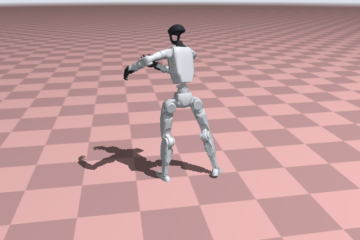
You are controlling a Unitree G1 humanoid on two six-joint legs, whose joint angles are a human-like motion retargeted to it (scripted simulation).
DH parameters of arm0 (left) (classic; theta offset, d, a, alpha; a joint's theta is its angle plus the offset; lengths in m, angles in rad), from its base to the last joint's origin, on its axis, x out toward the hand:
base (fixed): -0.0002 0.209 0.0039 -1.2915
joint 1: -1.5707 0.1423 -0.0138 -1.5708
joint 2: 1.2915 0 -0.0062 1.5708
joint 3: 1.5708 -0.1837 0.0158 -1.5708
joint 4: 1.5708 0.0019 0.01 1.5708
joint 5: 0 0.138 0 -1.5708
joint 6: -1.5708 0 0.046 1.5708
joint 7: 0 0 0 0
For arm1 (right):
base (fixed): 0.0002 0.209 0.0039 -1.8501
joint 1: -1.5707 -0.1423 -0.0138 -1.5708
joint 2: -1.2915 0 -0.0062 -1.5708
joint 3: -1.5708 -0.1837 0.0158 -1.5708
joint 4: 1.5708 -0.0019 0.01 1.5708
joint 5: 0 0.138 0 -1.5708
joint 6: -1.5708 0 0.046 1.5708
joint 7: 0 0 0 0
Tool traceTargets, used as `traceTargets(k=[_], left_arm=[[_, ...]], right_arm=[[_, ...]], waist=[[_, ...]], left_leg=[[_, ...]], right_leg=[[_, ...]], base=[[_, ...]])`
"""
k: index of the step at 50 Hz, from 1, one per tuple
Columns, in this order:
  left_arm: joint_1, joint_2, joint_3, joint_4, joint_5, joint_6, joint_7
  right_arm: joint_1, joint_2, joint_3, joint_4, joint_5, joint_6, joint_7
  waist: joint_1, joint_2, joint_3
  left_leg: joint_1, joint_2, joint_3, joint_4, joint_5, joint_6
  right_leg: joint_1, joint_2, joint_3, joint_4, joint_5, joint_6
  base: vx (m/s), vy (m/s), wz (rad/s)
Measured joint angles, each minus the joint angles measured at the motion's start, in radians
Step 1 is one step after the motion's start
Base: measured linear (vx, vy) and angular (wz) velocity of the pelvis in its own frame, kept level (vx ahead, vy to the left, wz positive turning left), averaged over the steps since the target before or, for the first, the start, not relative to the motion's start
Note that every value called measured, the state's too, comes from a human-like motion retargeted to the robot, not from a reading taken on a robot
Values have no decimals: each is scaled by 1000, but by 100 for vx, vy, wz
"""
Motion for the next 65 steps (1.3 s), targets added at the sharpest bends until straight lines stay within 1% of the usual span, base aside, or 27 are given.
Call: traceTargets(k=[3,5,7,8,11,12,13,14,15,16,17,18,20,23,25,28,34,40,43,47,53,57,60,62,63,64,65], left_arm=[[-61,-115,-124,23,-4,-2,41],[-108,-221,-204,49,-14,-2,67],[-119,-328,-243,62,-22,-2,93],[-128,-390,-261,73,-18,-3,101],[-149,-569,-300,98,-26,-26,161],[-160,-625,-317,102,-52,-34,191],[-173,-676,-343,102,-117,-38,230],[-192,-720,-362,100,-142,-50,259],[-213,-761,-379,98,-148,-66,283],[-244,-793,-401,94,-165,-69,289],[-275,-821,-423,87,-181,-73,293],[-306,-839,-444,76,-195,-79,294],[-382,-867,-480,52,-225,-88,287],[-511,-893,-510,13,-279,-100,266],[-624,-919,-507,4,-262,-126,283],[-741,-975,-486,-29,-338,-154,274],[-916,-1082,-417,-72,-456,-195,224],[-992,-1083,-424,-76,-474,-201,196],[-982,-1064,-447,-70,-466,-196,191],[-899,-1046,-460,-66,-451,-178,181],[-622,-1019,-431,-51,-392,-120,174],[-411,-967,-411,-15,-330,-79,177],[-270,-886,-389,5,-276,-49,164],[-184,-806,-358,1,-250,-32,141],[-143,-759,-337,-6,-245,-23,126],[-103,-711,-309,-16,-235,-19,112],[-64,-660,-277,-26,-224,-17,100]], right_arm=[[72,-33,24,9,38,6,19],[126,-74,30,12,64,10,39],[168,-116,27,24,24,19,40],[187,-143,23,21,21,25,74],[216,-228,14,21,-73,18,90],[224,-253,7,17,-41,0,80],[237,-273,-5,7,80,-42,68],[223,-313,-1,4,-9,-51,21],[194,-362,12,3,-203,-43,-43],[207,-359,-33,-5,9,-58,-1],[211,-366,-70,-11,161,-70,29],[196,-389,-91,-11,191,-75,35],[153,-439,-135,-10,210,-83,35],[71,-510,-205,-13,216,-100,24],[-5,-540,-250,-20,217,-87,-5],[-91,-626,-304,-41,207,-107,-15],[-223,-797,-361,-68,226,-138,-2],[-321,-897,-350,-26,233,-152,-17],[-347,-905,-342,0,216,-157,-40],[-326,-868,-362,7,186,-163,-62],[-113,-712,-424,-34,119,-136,-88],[96,-576,-417,-26,102,-103,-102],[237,-471,-395,-7,103,-80,-89],[302,-405,-373,0,71,-62,-82],[328,-366,-368,-4,98,-60,-64],[333,-353,-340,-1,-46,-32,-101],[328,-353,-300,6,-276,9,-166]], waist=[[-37,-30,13],[-62,-46,19],[-101,-68,21],[-123,-75,22],[-207,-102,20],[-238,-112,17],[-269,-121,12],[-298,-133,6],[-327,-147,1],[-357,-160,-6],[-385,-174,-13],[-409,-188,-25],[-450,-214,-45],[-481,-228,-79],[-488,-230,-71],[-495,-224,-80],[-496,-197,-99],[-487,-179,-111],[-485,-169,-103],[-491,-152,-78],[-501,-146,-22],[-446,-158,19],[-368,-159,44],[-306,-149,54],[-275,-142,57],[-244,-133,58],[-213,-123,57]], left_leg=[[-2,10,42,5,-2,11],[-1,20,76,6,-2,21],[4,35,111,6,1,30],[8,45,129,6,3,34],[30,79,182,0,21,40],[39,94,196,3,25,35],[47,115,204,16,23,20],[57,130,217,22,28,16],[68,141,232,24,37,19],[79,154,242,31,46,18],[91,166,252,39,54,18],[102,177,261,49,63,21],[123,197,273,76,80,28],[143,252,285,129,105,33],[175,277,299,137,161,65],[201,304,291,171,182,70],[218,296,273,216,192,75],[201,257,272,231,173,70],[188,240,284,212,147,66],[172,222,317,150,97,61],[118,188,343,44,25,55],[62,159,311,14,-3,58],[23,133,265,-1,-7,59],[4,115,229,-14,-3,58],[-3,105,209,-22,0,57],[-9,96,191,-30,3,55],[-14,88,172,-38,7,53]], right_leg=[[-13,10,4,-25,-57,5],[-26,21,16,-42,-91,9],[-40,38,37,-61,-115,13],[-49,49,51,-66,-125,14],[-77,85,104,-73,-147,11],[-84,100,124,-72,-154,9],[-87,119,146,-70,-164,4],[-94,134,169,-66,-169,3],[-104,146,191,-61,-172,5],[-106,158,210,-58,-172,8],[-109,171,229,-55,-173,11],[-110,182,248,-53,-173,17],[-108,203,285,-49,-172,30],[-101,262,334,-57,-164,32],[-90,298,361,-58,-151,32],[-58,329,388,-66,-151,32],[-9,318,407,-86,-159,32],[-5,271,403,-102,-160,32],[-23,256,393,-110,-154,32],[-60,249,366,-123,-137,32],[-131,229,297,-125,-108,32],[-160,196,244,-122,-88,32],[-164,167,201,-125,-68,32],[-156,149,169,-130,-51,32],[-149,139,153,-132,-42,32],[-142,131,137,-132,-32,32],[-135,122,122,-131,-22,32]], base=[[-12,-25,-74],[-12,-29,-88],[-11,-32,-96],[-11,-33,-101],[-8,-35,-105],[-5,-37,-104],[-3,-37,-106],[-2,-36,-112],[0,-36,-115],[2,-35,-114],[4,-34,-112],[5,-33,-113],[7,-31,-114],[8,-32,-116],[7,-31,-105],[9,-18,-64],[8,1,-16],[-1,11,9],[-10,13,22],[-15,15,38],[-18,21,65],[-14,25,80],[-9,26,88],[-3,27,96],[-1,28,100],[1,29,100],[3,29,104]])
